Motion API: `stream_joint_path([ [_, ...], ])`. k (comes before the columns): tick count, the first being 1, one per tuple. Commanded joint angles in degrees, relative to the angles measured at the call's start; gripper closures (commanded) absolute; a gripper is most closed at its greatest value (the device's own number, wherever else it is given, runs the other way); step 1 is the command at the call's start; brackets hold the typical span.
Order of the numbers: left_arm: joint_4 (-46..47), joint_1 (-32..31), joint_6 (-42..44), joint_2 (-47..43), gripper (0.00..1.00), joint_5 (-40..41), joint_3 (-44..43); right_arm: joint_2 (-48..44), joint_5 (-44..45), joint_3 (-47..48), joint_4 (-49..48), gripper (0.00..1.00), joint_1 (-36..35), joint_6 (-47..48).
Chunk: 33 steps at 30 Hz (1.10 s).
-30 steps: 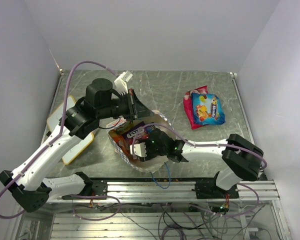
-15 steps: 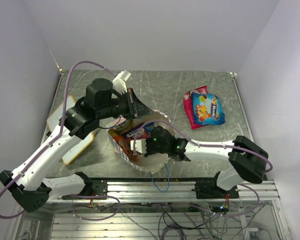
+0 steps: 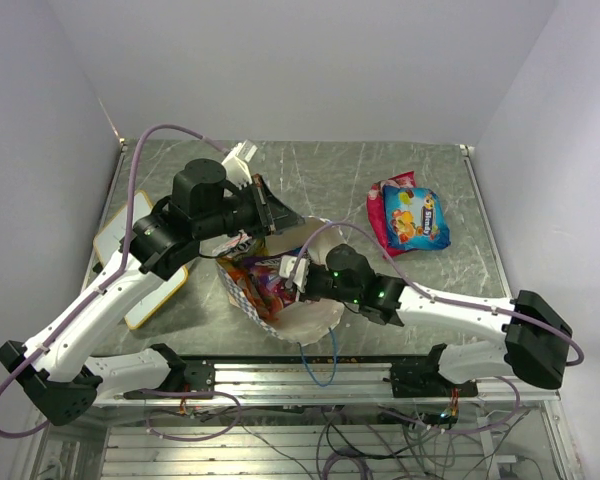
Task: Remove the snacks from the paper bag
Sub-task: Take out the snack from the paper bag.
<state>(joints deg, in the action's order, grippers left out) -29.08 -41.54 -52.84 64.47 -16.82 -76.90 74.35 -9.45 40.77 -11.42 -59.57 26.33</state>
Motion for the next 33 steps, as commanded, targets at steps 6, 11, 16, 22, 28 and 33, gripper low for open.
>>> stream_joint_path([
  [6, -1.40, -0.51, -2.46, -2.13, 0.93, 6.57, 0.36, -5.25, -1.70, 1.21, -0.73, 1.00, 0.32, -4.38],
  [11, -3.37, -0.56, -4.67, -3.19, 0.93, 11.23, 0.36, -8.92, -4.68, 2.64, 4.74, 1.00, 0.28, -3.97],
  [16, -3.93, -0.56, -7.00, -3.11, 0.93, 13.77, 0.36, -13.77, -7.74, 6.09, 12.85, 1.00, 0.26, -0.99],
  [22, -4.92, -0.54, -6.77, -1.74, 0.93, 15.13, -0.54, -17.58, -10.58, 14.85, 21.92, 1.00, 0.30, 0.35],
  [28, -6.89, -0.45, -7.21, -1.70, 0.93, 17.16, -0.04, -18.66, -9.81, 26.00, 32.08, 1.00, 0.29, 1.53],
  [33, -3.54, -0.48, -8.20, -3.88, 0.93, 17.43, 2.79, -22.54, -3.98, 30.62, 32.79, 1.00, 0.32, 0.07],
])
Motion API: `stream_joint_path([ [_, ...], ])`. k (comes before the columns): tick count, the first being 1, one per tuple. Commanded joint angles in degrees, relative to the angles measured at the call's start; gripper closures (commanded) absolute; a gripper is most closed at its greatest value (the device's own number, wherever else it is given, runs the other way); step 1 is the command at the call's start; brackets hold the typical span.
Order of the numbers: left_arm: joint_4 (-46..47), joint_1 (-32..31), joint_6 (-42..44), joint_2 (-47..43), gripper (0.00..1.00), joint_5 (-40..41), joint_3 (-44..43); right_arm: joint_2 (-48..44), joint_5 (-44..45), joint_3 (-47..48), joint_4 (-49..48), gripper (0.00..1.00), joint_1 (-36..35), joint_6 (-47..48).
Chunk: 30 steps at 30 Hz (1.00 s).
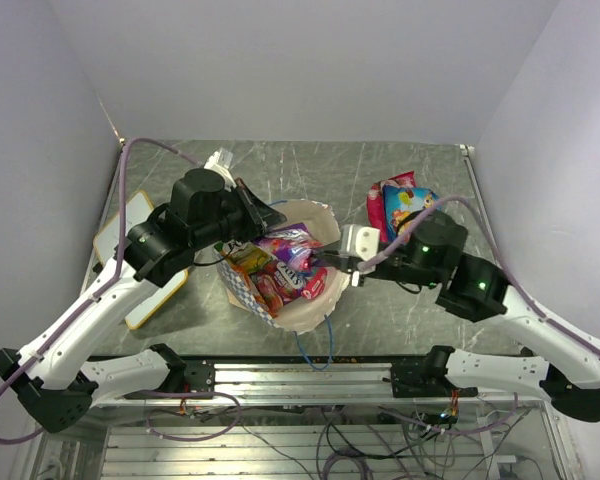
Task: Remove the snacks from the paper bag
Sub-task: Take out the snack from the paper bag, then place the snack at the center of the board.
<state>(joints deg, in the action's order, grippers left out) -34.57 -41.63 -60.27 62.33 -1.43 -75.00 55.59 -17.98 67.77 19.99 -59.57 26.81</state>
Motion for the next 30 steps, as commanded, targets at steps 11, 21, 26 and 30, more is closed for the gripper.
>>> stream_joint_path([
  [11, 1.08, -0.35, 1.11, -2.29, 0.93, 3.08, -0.36, -12.08, 32.31, 2.16, -7.16, 1.00, 0.33, -8.79],
  [21, -1.23, -0.32, 3.74, -2.14, 0.93, 1.67, -2.65, 0.53, 69.07, 3.15, -8.52, 1.00, 3.70, -10.88],
  [26, -0.33, -0.35, 5.17, -1.60, 0.93, -0.46, -3.33, 8.97, 65.19, 4.40, -3.99, 1.00, 16.54, -20.21],
  [30, 0.54, -0.38, 6.80, 0.77, 0.93, -4.80, -4.88, 17.82, 65.06, 7.90, 1.81, 1.00, 25.67, -27.20],
])
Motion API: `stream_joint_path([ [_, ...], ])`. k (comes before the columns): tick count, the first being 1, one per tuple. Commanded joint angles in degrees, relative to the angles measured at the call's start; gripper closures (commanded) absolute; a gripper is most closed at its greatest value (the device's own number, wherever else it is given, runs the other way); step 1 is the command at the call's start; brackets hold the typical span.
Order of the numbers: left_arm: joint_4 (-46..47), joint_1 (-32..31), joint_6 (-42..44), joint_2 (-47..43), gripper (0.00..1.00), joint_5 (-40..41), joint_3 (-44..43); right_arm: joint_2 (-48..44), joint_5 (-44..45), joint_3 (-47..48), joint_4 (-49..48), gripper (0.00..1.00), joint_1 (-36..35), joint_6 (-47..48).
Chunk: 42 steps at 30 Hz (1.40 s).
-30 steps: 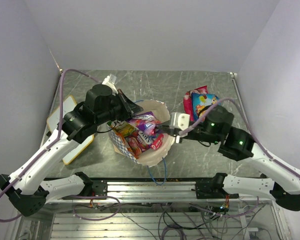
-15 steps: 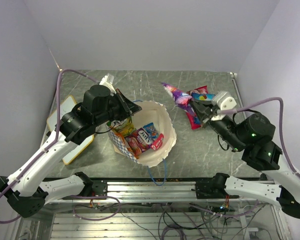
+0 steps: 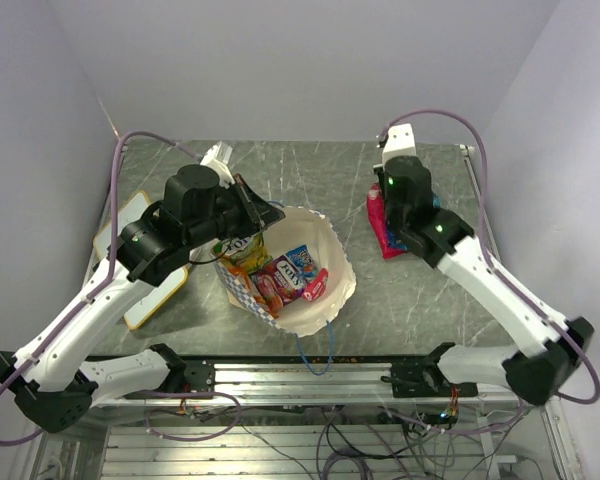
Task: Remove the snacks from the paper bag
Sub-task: Place the snack at the center of the board.
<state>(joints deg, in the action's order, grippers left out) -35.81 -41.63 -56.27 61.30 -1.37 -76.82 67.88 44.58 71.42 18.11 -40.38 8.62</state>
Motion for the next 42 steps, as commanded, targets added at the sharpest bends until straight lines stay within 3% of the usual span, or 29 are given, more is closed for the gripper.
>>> stream_joint_path([
  [1, 1.50, -0.34, 3.40, 2.45, 0.93, -6.25, -3.72, 7.39, 1.74, 4.97, 4.66, 1.00, 8.69, -10.30],
  [5, -0.88, -0.33, 7.08, 4.75, 0.93, -8.86, -6.88, 13.98, 0.42, 4.59, 3.80, 1.00, 15.26, -10.39],
  [12, 1.17, -0.38, 9.79, 4.96, 0.93, -12.18, -5.66, 23.22, 0.80, 1.12, -9.39, 1.00, 19.19, -1.35],
  [15, -3.44, -0.31, 12.16, 6.88, 0.93, -12.27, -9.88, 25.71, -3.88, -1.83, -17.02, 1.00, 19.29, 2.73],
  [24, -4.77, -0.37, 12.70, 6.26, 0.93, -10.22, -9.91, 34.19, -9.12, -7.56, -26.44, 1.00, 19.28, -4.01],
  [31, -5.45, -0.31, 12.17, 6.62, 0.93, -9.55, -10.37, 35.59, -10.16, -8.92, -27.73, 1.00, 19.29, -7.37],
  [35, -5.41, -0.38, 11.47, 6.68, 0.93, -9.70, -9.75, 34.63, -9.47, -7.05, -24.07, 0.86, 19.29, -6.73],
  [42, -2.99, -0.35, 10.21, 6.23, 0.93, -12.23, -8.59, 22.66, -13.92, -8.15, -15.88, 0.46, 19.29, -7.56],
])
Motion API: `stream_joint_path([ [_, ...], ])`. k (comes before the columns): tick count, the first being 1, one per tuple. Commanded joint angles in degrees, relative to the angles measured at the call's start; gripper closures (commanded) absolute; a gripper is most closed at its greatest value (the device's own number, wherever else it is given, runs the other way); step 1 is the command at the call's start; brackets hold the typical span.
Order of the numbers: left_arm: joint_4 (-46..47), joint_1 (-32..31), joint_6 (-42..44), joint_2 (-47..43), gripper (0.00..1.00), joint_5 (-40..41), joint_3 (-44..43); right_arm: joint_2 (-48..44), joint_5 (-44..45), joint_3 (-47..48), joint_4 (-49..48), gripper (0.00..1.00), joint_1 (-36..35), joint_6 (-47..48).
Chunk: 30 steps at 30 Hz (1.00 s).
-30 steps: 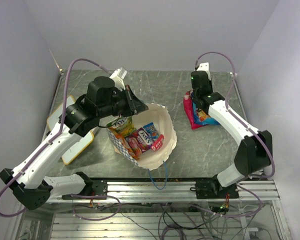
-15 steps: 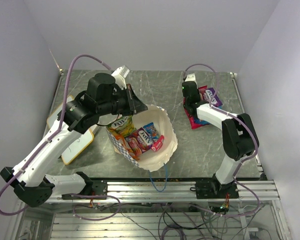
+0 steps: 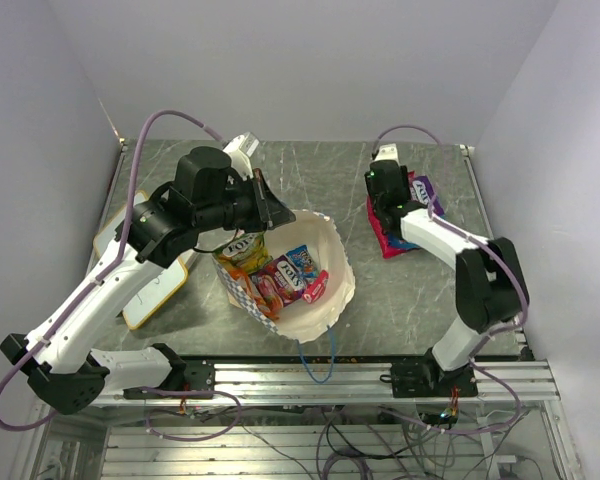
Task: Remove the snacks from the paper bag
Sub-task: Place the snack at the center of the board.
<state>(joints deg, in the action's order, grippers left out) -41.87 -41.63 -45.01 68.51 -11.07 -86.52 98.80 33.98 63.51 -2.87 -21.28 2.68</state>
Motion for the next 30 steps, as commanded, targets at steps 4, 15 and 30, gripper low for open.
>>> stream_joint_path([
  [4, 4.21, -0.34, -1.57, -1.55, 0.93, -3.77, 3.05, -16.79, -15.80, -3.67, 14.30, 0.39, 0.14, -7.20],
  [15, 5.74, -0.36, -2.09, -2.23, 0.93, -3.77, 4.15, -43.73, -41.22, -17.70, 17.95, 0.36, -4.08, -21.45],
  [30, 22.86, -0.31, -6.25, -5.78, 0.93, -5.39, 5.69, -52.56, -66.64, -8.41, 17.99, 0.33, -10.26, 11.73],
])
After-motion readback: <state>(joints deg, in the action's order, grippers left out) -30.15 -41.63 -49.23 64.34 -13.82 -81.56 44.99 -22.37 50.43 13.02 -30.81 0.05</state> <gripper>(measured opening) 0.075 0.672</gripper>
